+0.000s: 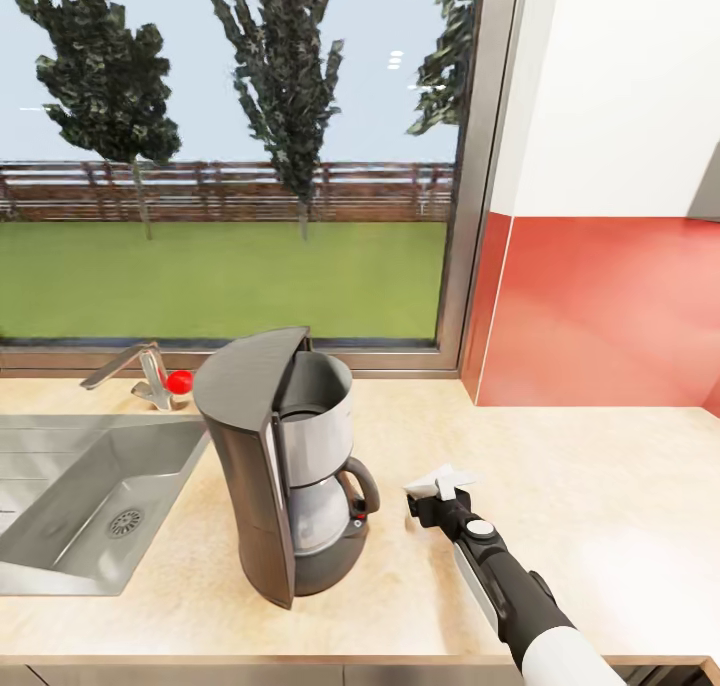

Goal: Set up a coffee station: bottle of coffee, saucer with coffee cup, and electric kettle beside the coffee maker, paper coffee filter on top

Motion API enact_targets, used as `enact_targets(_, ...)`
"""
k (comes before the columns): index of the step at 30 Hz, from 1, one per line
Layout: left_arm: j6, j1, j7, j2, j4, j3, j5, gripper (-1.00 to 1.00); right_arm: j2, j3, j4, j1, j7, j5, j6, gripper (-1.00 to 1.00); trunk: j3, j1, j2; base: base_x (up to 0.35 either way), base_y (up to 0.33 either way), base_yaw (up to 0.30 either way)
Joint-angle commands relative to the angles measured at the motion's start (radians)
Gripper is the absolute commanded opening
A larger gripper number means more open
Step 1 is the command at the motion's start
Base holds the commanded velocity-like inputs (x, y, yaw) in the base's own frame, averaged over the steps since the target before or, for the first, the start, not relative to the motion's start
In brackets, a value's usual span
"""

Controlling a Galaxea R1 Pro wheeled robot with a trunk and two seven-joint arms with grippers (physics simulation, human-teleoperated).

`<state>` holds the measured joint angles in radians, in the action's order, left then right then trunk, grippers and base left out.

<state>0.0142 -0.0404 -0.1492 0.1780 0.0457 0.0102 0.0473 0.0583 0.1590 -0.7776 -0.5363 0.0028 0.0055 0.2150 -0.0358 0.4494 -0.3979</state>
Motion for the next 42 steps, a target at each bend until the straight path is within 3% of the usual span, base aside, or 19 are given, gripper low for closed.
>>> enact_targets(1, 0.001, 0.0, -0.001, 0.0, 0.0, 0.001, 0.005, 1.0, 0.0, 0.001, -0.002, -0.001, 0.0, 0.001, 0.006, 1.0, -0.002, 0.001, -0.002, 0.0, 0.077, 0.0)
enact_targets(15, 0.002, 0.0, -0.001, 0.0, 0.0, 0.001, 0.005, 1.0, 0.0, 0.002, -0.003, -0.001, 0.0, 0.001, 0.006, 1.0, -0.002, 0.001, -0.002, 0.0, 0.013, 0.0)
enact_targets(16, 0.001, 0.0, -0.001, 0.0, 0.0, 0.001, 0.005, 1.0, 0.0, 0.002, -0.004, -0.001, 0.0, 0.001, 0.006, -1.0, -0.002, 0.001, -0.002, 0.0, 0.0, 0.0)
enact_targets(42, 0.002, 0.0, -0.001, 0.0, 0.0, 0.001, 0.005, 1.0, 0.0, -0.001, -0.004, -0.001, 0.0, 0.001, 0.006, -1.0, -0.002, 0.001, -0.002, 0.0, 0.0, 0.0)
